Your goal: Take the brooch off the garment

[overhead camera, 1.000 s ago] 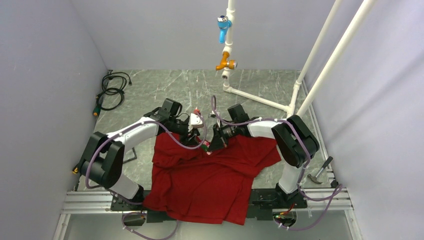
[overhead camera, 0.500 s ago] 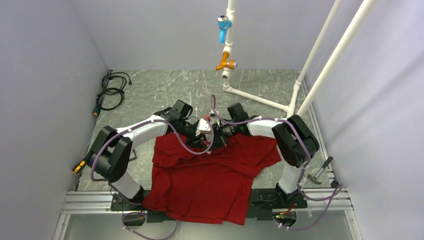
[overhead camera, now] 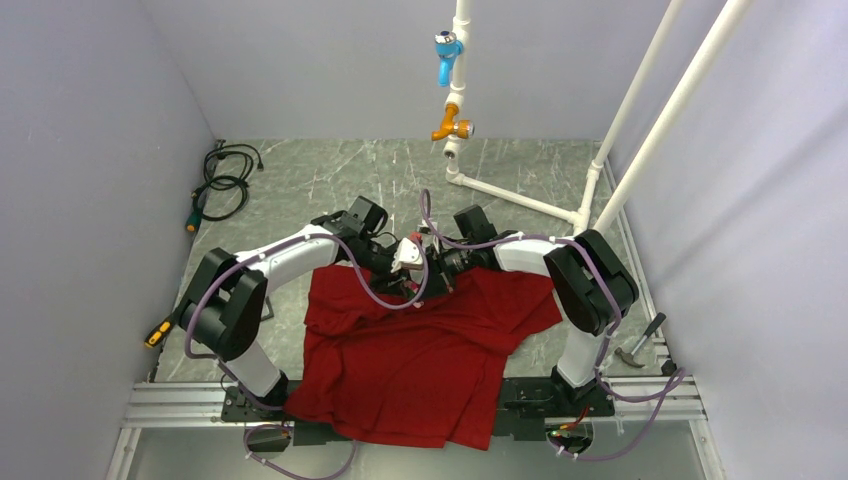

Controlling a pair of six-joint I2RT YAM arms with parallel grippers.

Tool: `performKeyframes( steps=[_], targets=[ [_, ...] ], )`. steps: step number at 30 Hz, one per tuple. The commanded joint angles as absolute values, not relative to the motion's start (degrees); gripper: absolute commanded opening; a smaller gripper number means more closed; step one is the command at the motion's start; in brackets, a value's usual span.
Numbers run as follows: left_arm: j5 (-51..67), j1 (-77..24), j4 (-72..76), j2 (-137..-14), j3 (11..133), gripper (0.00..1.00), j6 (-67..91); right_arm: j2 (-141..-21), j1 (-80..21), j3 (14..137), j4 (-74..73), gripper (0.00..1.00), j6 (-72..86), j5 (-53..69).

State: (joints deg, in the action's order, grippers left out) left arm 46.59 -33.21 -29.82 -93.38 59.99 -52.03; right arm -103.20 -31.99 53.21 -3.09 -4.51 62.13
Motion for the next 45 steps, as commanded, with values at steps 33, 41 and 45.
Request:
performKeyframes(
  steps=[33,41,45],
  targets=[
    [51.99,-31.54,-27.89,-92.88,59.97,0.00,-34.43,-99.47,-28.79,53.49,-2.76,0.55,-4.74,62.76],
    [56.03,-25.62,-14.11,-92.44,52.64,0.00,-16.67,-97.34,-26.32,49.49,6.52,0.69,5.79,61.90],
    [58.26,-21.72,-7.03,-92.19,50.11,0.00,-8.86,-97.83,-26.34,47.26,14.87,0.69,14.10,60.51]
  ],
)
